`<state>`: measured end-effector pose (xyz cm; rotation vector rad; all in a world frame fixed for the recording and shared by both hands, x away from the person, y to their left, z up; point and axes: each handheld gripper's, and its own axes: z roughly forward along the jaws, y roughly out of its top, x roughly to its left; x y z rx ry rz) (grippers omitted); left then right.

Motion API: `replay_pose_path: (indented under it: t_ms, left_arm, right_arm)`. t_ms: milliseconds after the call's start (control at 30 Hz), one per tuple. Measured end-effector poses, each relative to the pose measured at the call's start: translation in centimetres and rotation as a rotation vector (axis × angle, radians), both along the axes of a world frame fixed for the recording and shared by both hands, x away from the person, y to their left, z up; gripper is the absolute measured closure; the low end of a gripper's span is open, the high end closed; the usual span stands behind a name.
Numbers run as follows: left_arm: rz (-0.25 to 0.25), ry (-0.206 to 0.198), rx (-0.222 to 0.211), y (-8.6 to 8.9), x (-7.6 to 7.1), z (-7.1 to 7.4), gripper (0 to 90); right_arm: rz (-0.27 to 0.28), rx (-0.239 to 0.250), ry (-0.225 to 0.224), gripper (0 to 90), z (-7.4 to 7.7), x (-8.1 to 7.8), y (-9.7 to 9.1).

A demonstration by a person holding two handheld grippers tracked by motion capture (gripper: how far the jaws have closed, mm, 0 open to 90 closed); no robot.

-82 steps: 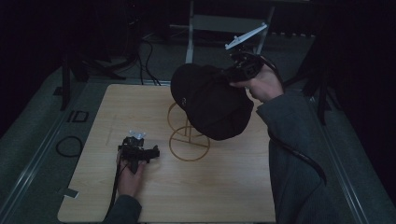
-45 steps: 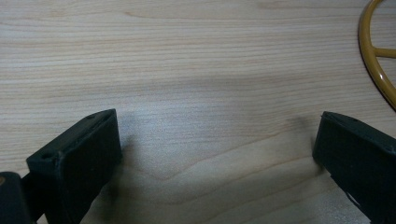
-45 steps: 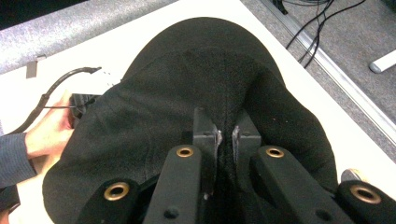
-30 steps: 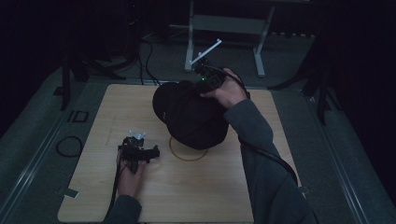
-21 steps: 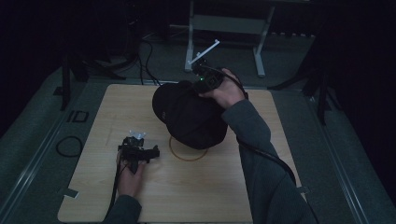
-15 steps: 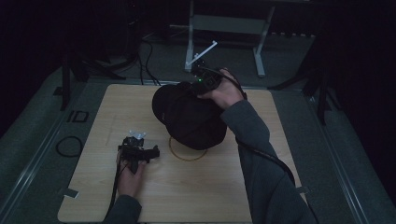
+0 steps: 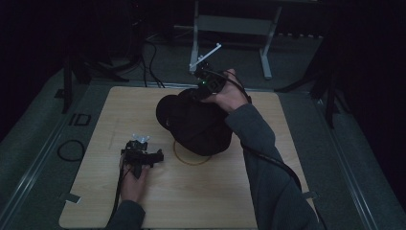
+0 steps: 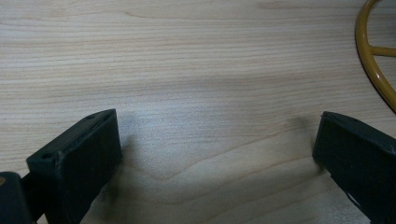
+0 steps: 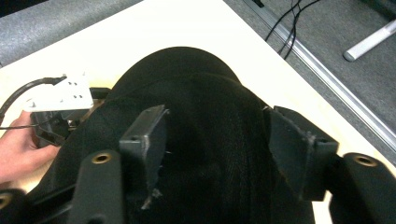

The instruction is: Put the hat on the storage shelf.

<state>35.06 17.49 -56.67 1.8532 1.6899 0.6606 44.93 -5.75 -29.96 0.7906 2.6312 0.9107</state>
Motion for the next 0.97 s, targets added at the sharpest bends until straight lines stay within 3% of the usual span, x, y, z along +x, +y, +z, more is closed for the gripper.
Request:
replay_pose_path:
  t_ms: [333,567,967]
  left_arm:
    - [0.0,0.0,0.0,0.0,0.0,0.0,0.7]
    - [0.0,0.0,0.0,0.0,0.0,0.0,0.7]
    - [0.0,0.0,0.0,0.0,0.0,0.0,0.7]
  right_arm:
    - [-0.019,0.008,0.017,26.5,0.1,0.1,-0.5]
    - [-0.036,0.016,0.042,14.0,0.2,-0.2,-1.2]
    - [-0.034,0.019,0.037,11.9,0.6,-0.6,-2.7]
